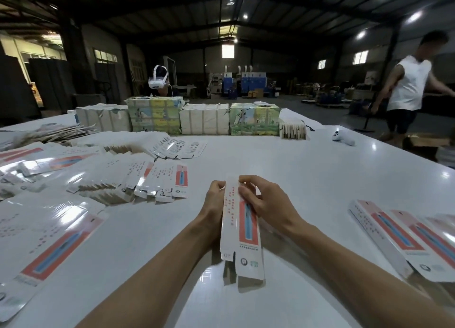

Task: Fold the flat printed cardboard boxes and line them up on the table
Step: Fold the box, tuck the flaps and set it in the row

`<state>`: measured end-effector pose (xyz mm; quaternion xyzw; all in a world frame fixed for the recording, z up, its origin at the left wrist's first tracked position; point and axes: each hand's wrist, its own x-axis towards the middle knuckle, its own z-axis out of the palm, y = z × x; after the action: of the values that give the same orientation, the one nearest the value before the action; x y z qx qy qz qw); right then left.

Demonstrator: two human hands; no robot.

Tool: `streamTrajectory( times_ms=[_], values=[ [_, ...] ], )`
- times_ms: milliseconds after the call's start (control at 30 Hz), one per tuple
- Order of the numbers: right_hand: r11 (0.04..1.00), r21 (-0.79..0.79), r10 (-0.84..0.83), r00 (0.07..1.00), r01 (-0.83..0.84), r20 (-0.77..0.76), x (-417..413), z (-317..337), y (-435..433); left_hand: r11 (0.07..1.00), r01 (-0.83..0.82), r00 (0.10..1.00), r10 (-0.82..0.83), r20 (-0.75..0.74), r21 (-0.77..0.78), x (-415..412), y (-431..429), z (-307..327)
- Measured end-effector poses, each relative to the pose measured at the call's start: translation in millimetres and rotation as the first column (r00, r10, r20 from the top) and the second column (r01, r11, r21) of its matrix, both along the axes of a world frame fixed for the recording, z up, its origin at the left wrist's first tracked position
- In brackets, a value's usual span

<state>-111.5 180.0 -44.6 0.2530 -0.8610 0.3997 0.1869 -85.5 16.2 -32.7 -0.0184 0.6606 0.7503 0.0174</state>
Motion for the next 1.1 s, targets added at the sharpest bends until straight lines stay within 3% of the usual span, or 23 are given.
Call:
streamTrajectory(
  times_ms=[267,467,667,833,967,1100],
  values=[
    [0.997,-0.078,-0.007,1.0,0.008,0.016,-1,6,2,0.99,0.138,0.99,-0.138,0.018,0.019,-4,-5,0],
    [0.972,-0.234,0.028,0.965,0.035,0.261,-7,27,11,0.968,0.193,0.979,-0.201,-0.036,-0.159,-2,0,4],
    [0.976,-0.207,0.128,0.947,-0.068,0.294,-6,33,24,0.949,0.246,0.965,-0.26,-0.048,-0.196,-4,-4,2],
    [0.874,-0.449,0.358,0.872,-0.187,0.335,-6,38,32,0.902,0.432,0.902,-0.431,-0.032,0.005,-6,-5,2],
    [0.737,-0.655,0.478,0.813,-0.165,0.333,-8,38,26,0.835,0.496,0.851,-0.522,0.06,0.239,-10,12,8],
    [0.725,-0.676,0.46,0.824,-0.134,0.331,-6,30,17,0.77,0.469,0.832,-0.55,0.077,0.432,-15,20,1]
  ],
)
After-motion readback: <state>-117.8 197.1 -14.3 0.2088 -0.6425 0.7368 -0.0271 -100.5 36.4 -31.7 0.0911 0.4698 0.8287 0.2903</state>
